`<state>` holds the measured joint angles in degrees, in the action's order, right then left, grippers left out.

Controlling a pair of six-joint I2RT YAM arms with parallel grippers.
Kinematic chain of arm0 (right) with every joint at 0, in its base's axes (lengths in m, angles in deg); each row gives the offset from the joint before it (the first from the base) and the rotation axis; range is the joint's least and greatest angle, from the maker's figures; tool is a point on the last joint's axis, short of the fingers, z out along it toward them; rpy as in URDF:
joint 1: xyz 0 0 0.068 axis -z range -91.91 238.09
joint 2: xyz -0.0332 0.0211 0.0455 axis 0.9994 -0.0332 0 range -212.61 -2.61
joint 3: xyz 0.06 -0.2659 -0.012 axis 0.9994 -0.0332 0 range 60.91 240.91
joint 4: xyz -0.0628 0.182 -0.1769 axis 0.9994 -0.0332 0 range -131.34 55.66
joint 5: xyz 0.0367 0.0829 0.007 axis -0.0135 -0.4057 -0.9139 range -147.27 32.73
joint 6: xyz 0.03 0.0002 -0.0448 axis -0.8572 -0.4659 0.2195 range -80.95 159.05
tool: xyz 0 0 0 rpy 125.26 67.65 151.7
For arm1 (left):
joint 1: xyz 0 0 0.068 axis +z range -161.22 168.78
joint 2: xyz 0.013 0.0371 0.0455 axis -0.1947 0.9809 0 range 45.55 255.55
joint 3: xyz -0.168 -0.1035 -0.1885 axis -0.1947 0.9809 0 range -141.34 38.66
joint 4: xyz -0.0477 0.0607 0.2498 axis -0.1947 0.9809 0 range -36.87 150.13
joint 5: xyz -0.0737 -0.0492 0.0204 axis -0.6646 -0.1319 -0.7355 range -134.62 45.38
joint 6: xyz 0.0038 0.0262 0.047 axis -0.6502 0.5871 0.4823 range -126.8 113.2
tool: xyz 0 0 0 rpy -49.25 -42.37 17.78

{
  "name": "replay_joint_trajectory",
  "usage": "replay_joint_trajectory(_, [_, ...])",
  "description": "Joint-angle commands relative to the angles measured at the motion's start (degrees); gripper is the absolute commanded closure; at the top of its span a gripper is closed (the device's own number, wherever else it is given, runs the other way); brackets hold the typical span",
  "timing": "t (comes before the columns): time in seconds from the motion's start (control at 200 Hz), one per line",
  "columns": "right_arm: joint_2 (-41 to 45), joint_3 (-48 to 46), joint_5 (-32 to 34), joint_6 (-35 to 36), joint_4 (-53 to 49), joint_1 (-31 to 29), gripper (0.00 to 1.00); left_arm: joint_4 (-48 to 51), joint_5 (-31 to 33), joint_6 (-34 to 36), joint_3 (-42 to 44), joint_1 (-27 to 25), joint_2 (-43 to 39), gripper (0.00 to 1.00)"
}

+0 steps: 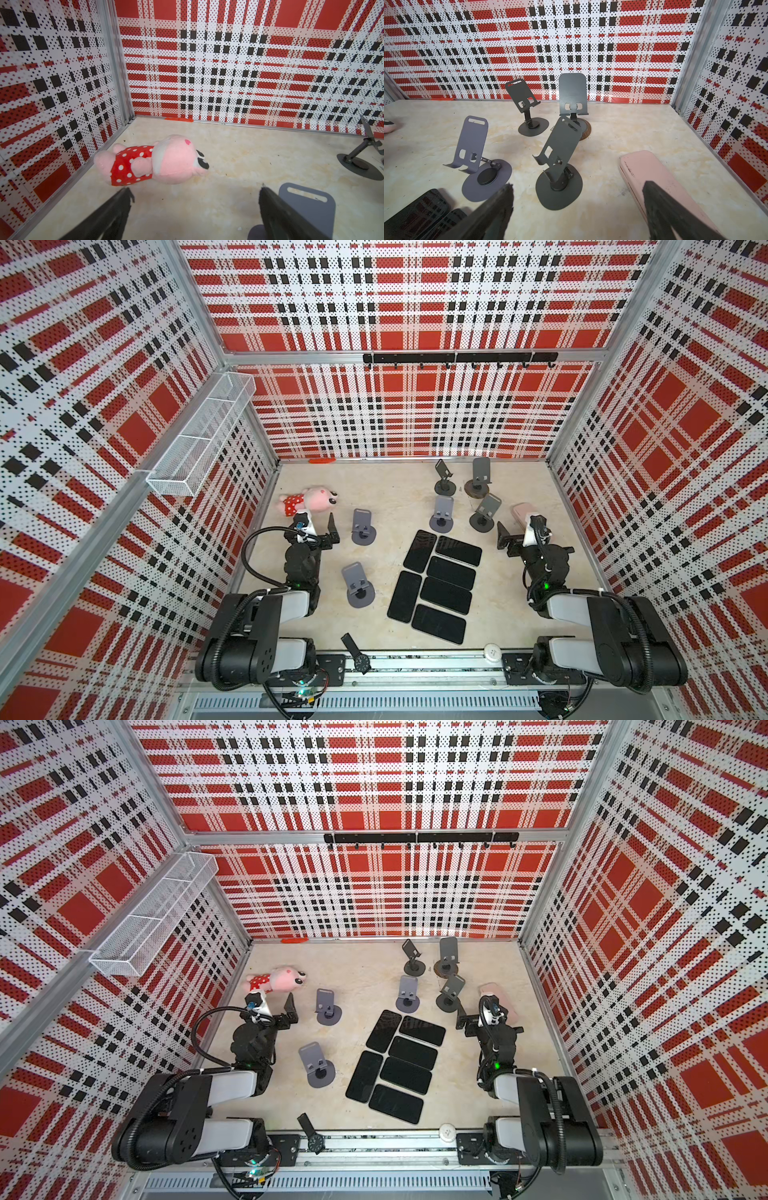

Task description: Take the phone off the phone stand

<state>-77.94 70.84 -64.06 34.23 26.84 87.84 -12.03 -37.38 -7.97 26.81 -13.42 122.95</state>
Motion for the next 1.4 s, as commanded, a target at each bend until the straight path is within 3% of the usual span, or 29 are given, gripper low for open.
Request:
replay_joint_trajectory(0.0, [-0.5,0.9,0.4,-0.2,0.4,0.3,0.0,-2.4,-0.6,-0.2,0.9,0.6,0.4,0.02])
replay_joint_trajectory(0.246, [-0.4,0.8,1.2,-0.4,0.6,0.3,0.0,-2.5,-0.6,-0.5,0.7,0.8,0.5,0.02])
replay_joint_trajectory(0.416, [-0.1,0.4,6.3,-1.8,0.8,0.3,0.0,-2.4,-0.9,-0.6,0.8,0.9,0.5,0.02])
replay_joint_trajectory(0.967, [0.0,0.1,6.6,-1.9,1.2,0.3,0.0,-2.4,-1.6,-0.5,0.3,0.9,1.0,0.02])
replay_joint_trajectory(1.393, [-1.5,3.6,5.7,-2.1,-4.3,0.3,0.0,-2.4,-1.6,-0.6,0.3,1.0,1.1,0.02])
